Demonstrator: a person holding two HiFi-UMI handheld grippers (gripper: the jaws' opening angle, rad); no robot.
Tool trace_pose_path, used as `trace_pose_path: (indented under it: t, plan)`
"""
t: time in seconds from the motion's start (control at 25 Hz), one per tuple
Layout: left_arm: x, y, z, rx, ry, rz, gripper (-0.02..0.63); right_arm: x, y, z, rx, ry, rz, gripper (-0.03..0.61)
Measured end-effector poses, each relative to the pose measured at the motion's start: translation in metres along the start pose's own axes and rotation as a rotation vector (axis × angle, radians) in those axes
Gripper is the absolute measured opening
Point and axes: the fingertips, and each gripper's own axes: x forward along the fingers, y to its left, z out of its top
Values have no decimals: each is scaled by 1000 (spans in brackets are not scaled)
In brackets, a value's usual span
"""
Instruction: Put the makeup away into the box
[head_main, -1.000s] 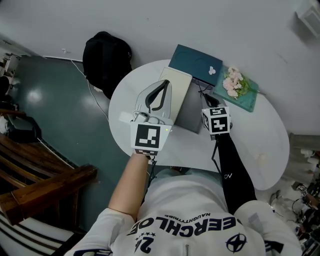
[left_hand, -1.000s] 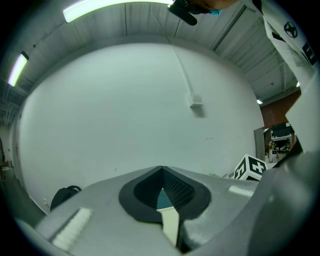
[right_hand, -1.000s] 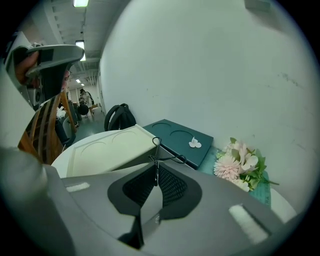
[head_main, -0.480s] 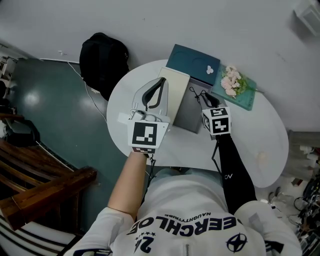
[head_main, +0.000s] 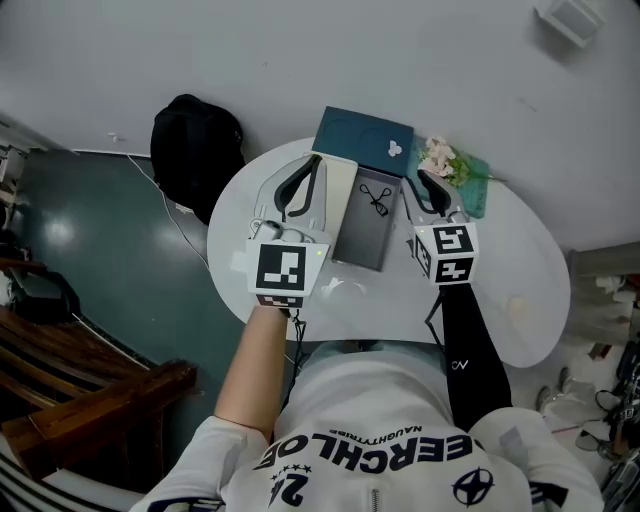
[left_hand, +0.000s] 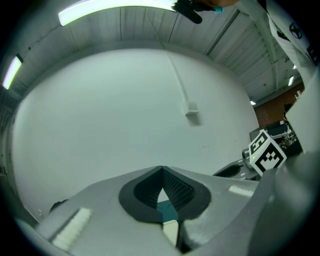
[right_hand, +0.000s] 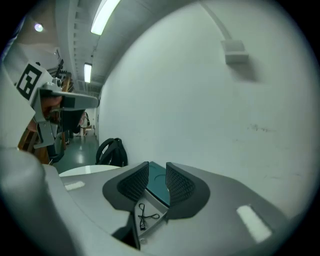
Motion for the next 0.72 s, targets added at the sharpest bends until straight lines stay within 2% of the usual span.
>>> trace_pose_path:
  t: [0.2, 0.4, 0.72]
  plan:
    - [6, -15, 28, 37, -32, -39, 2, -40, -14, 58, -28, -155, -48, 147]
    - [15, -32, 50, 46, -68, -65, 2, -74, -38, 98, -20, -278, -96, 155]
    - [35, -77, 60, 46, -90, -151, 2, -102, -56, 88, -24, -272, -123, 160]
